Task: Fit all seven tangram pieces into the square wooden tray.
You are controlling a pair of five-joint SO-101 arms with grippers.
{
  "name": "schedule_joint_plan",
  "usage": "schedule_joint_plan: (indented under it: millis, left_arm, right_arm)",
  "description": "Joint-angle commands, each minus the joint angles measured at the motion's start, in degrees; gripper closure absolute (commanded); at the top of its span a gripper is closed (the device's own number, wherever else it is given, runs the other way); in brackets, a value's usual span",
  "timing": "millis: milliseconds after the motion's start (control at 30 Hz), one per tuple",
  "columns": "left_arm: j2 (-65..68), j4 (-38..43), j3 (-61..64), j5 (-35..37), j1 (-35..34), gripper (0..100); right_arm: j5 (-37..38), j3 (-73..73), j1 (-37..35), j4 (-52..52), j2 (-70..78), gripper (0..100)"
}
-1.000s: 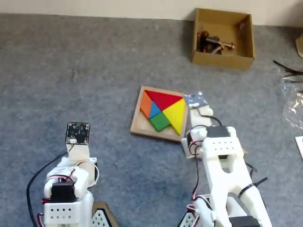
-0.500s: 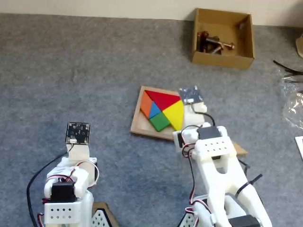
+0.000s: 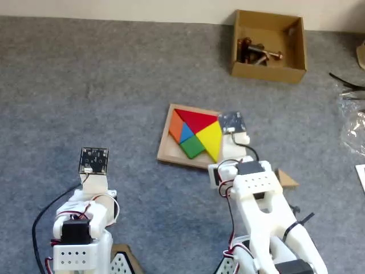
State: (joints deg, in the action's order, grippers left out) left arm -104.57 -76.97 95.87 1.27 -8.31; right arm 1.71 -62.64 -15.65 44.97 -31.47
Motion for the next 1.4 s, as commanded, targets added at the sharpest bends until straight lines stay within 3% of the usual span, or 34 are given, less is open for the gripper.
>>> schedule_joint_plan:
  millis: [0,1067,1367]
  left_arm:
    - [-0.31,-0.44,1.27,-0.35,-0.75,99]
    - [-0.31,-0.44,1.27,-0.35,-0.75,99]
    - [-0.31,-0.44,1.27,-0.35,-0.75,99]
  right_arm:
    - [-0.44,-0.04,-0.31,-2.86,-1.27,77.5]
    - [-0.53,-7.78,-0.22,-8.4,-1.27,77.9]
    - [-0.53,-11.03,-0.31,-14.11,-1.36,87.8]
